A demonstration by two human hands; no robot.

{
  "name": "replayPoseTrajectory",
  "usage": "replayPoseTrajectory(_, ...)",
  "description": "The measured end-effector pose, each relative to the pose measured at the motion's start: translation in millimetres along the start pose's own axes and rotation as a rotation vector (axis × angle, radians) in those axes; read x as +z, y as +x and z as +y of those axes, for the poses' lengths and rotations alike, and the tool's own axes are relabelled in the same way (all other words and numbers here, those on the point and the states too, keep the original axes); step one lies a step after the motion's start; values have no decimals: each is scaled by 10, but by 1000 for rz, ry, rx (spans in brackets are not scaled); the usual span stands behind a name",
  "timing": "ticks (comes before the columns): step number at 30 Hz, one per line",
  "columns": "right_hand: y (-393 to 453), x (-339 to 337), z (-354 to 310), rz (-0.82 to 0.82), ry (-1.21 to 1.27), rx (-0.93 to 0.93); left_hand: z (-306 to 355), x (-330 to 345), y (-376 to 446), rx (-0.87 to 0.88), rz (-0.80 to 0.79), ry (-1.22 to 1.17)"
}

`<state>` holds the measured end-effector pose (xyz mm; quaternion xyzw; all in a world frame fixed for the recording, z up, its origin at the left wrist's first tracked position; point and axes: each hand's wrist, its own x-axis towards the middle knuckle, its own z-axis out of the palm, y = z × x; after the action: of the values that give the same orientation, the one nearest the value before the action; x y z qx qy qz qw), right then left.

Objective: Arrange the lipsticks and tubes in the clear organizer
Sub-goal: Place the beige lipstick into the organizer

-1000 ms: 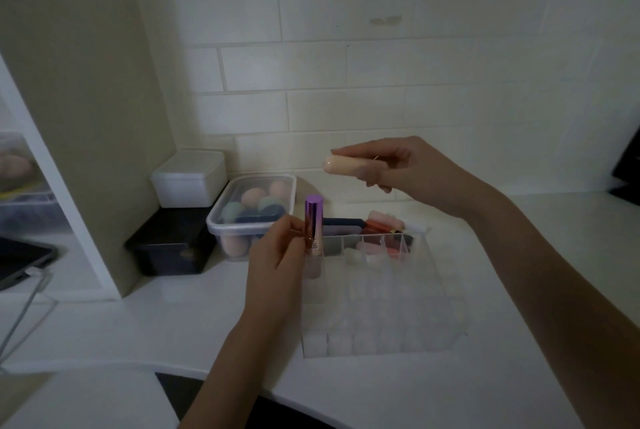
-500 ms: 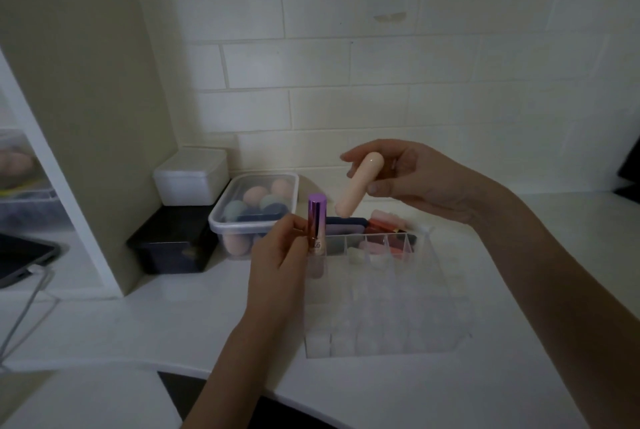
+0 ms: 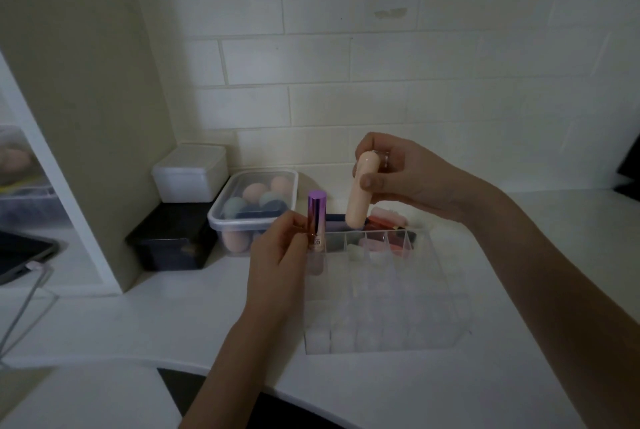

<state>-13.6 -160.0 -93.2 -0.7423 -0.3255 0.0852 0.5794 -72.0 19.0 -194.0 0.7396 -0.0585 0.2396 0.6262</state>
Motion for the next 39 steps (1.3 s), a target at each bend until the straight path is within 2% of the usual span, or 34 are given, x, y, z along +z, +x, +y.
replayPoseTrajectory(7, 25, 94, -10, -24, -244, 18, 14, 21, 1, 9, -5, -30)
replayPoseTrajectory(11, 32, 206, 30, -56, -464, 54, 24, 17, -8, 3, 8, -56)
replayPoseTrajectory(15, 55, 289, -11, -28, -709, -3, 41, 29, -23, -12, 13, -72)
replayPoseTrajectory(23, 95, 391, 144, -109, -782, 22, -57, -14, 40, 93, -7, -12)
replayPoseTrajectory(25, 96, 213, 152, -19, -757, 55, -76, -15, 49, 84, -27, 11)
replayPoseTrajectory(27, 74, -38, 235, 164, -609, 39, -103, -20, 57, 80, -48, 13)
replayPoseTrajectory(30, 26, -364, 560, 421, -678, -31, -97, -25, 65, 96, -63, 13)
replayPoseTrajectory(32, -1, -468, 825, 468, -698, -3, -98, -23, 68, 105, -62, 16)
replayPoseTrajectory(35, -28, -448, 1054, 339, -682, 73, -111, -21, 73, 106, -56, 25)
replayPoseTrajectory(39, 89, -277, 1047, 173, -771, 24, -102, -24, 64, 114, -12, 23)
